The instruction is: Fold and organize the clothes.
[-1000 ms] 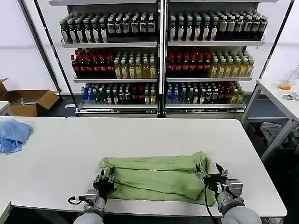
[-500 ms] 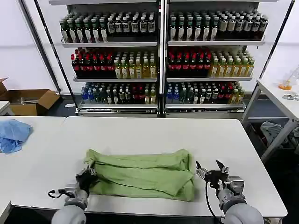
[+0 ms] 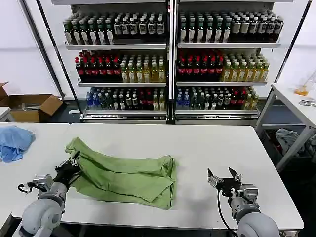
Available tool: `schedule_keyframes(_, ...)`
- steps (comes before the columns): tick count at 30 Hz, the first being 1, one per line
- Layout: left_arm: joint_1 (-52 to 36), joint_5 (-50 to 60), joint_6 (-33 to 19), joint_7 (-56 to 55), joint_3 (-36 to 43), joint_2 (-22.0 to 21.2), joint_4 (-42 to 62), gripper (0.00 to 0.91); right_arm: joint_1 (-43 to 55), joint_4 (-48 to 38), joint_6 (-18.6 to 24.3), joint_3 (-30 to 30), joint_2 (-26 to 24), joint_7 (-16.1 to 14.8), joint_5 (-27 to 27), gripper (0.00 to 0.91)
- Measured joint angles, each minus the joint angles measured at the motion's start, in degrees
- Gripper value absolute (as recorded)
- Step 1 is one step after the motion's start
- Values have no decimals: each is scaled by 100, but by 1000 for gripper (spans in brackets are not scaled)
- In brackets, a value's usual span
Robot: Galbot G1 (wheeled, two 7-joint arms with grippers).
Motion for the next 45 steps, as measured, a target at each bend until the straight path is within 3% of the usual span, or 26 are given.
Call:
schedule_keyframes(9, -110, -1118, 252, 31, 524, -282, -535, 20, 63, -62, 12, -20, -63, -9, 12, 907)
schedule_keyframes(18, -431, -1287, 324, 23, 1455, -763, -451, 40, 100, -70, 22, -73, -59, -10, 7, 907)
schedule_keyframes(20, -520, -1198, 323, 16, 1665, -886, -352, 836, 89, -58, 23, -71, -63, -9, 6, 907)
schedule_keyframes(21, -572, -1140, 320, 11, 1758, -942, -296, 907, 83, -50, 24, -69, -64, -10, 6, 907)
schedule_keyframes(33, -1078, -544, 327, 83, 2628, -1475, 109, 907, -9, 18, 41, 9, -57, -9, -3, 907)
schedule_keyframes(45, -1023, -365, 215, 194, 2630, -1379, -134, 907, -61, 64, 70, 51, 15, -15, -22, 907)
